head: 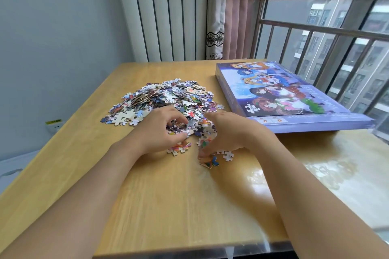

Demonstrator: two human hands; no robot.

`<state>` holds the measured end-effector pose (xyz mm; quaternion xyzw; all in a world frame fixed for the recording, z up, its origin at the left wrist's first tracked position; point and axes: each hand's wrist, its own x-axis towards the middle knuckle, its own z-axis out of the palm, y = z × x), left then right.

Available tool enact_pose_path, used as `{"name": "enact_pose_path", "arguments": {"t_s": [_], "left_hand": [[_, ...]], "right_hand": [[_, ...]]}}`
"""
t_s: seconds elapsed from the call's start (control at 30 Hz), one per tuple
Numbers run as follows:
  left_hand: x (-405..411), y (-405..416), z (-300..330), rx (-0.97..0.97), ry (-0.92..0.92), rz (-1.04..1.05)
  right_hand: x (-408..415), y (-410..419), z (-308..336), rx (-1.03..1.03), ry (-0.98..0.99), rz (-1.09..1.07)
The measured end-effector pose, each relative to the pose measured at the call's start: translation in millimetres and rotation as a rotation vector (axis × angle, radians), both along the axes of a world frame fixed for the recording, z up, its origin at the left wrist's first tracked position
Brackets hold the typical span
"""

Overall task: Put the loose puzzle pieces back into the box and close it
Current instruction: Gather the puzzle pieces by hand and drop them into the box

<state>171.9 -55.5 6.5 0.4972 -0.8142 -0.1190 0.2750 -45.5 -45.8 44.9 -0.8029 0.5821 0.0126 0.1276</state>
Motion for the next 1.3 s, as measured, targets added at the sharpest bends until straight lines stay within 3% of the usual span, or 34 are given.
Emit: {"name": "enact_pose_path", "arguments": {"t_s": [0.2, 0.73, 0.87, 1.17, 1.3], "left_hand": [[0, -2, -1, 0.013, -0.009, -0.002], [0, -3, 1, -0.056, 0.152, 0.056], [-1, -3, 4, -0.092, 0.232, 0.098], [-27, 4, 13, -0.01, 0.409, 0.088], [-67, 5, 25, 0.009, 0.188, -0.064]], "right_hand": [[2, -9, -2, -0.042, -0.172, 0.033], [4, -14, -4, -0.196, -0.373, 0.015], [3, -13, -3, -0.228, -0.562, -0.102], [-26, 1, 33, -0.022, -1.068, -0.351], [-59, 0, 53, 0.139, -1.234, -0.463]]}}
